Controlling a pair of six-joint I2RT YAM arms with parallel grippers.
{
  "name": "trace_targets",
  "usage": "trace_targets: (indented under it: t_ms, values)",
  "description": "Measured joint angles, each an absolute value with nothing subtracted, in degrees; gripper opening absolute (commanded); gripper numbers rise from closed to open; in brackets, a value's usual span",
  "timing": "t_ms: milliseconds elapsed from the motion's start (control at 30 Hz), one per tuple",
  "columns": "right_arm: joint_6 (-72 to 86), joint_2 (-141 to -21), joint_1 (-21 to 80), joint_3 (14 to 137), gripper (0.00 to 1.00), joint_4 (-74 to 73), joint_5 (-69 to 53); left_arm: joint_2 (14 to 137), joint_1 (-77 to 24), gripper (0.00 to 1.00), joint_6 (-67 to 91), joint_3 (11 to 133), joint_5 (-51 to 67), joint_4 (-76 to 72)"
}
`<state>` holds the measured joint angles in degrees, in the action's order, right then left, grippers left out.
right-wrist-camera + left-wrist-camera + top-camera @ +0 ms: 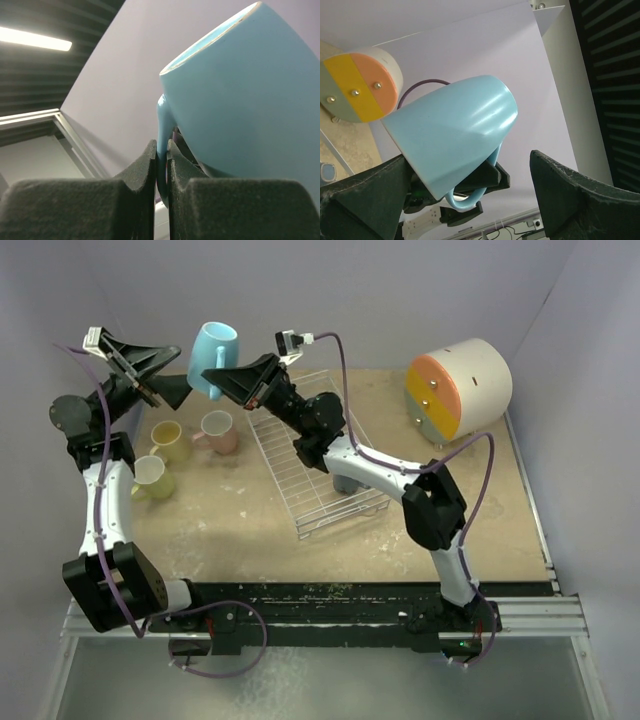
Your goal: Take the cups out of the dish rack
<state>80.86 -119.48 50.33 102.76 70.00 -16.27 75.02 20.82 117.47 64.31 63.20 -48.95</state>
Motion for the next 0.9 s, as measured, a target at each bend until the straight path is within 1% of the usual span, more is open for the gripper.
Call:
trace_targets:
  t_ms: [67,167,233,333,400,433,500,633,800,867,900]
  values:
    - [82.0,-120.1,50.3,103.0,0.0,72.1,-16.2,75.0,20.8,1.0,118.0,65.4,63.2,-48.5]
    - [83.9,-121.4,50.1,103.4,0.0,76.4,-16.2,75.0,20.8,0.92,118.6,67.4,63.2,-48.4]
    - [85.3,-122.7,50.0,104.6,0.0,78.8,-16.3,75.0,20.8,0.81,119.0,68.3,63.0,-48.6]
    - [87.7,-125.0,49.7,106.7,0.0,82.1,-17.1,75.0,20.9,0.61,119.1,68.9,62.6,-48.9]
    - [88.8,-126.0,49.5,107.7,0.0,82.9,-18.0,75.2,21.0,0.52,119.1,69.0,62.5,-48.9]
    - [89.3,-126.3,49.3,108.3,0.0,83.1,-18.7,75.4,21.0,0.49,119.2,69.0,62.4,-49.1]
    - [90.3,-127.2,49.1,109.7,0.0,83.4,-20.0,75.8,21.0,0.47,119.3,69.2,62.4,-49.5]
    - [91.9,-128.9,49.0,112.4,0.0,83.7,-22.3,76.0,21.0,0.49,119.4,69.9,62.3,-50.3]
    - [94.0,-133.9,49.1,120.2,0.0,83.2,-26.7,75.7,20.8,0.49,119.4,70.3,62.2,-51.9]
    - [94.6,-135.8,49.1,123.1,0.0,82.4,-28.4,75.7,20.3,0.46,119.4,70.4,62.2,-52.1]
    - [94.7,-136.3,49.1,123.4,0.0,82.2,-29.0,75.7,20.1,0.43,119.4,70.5,62.2,-52.0]
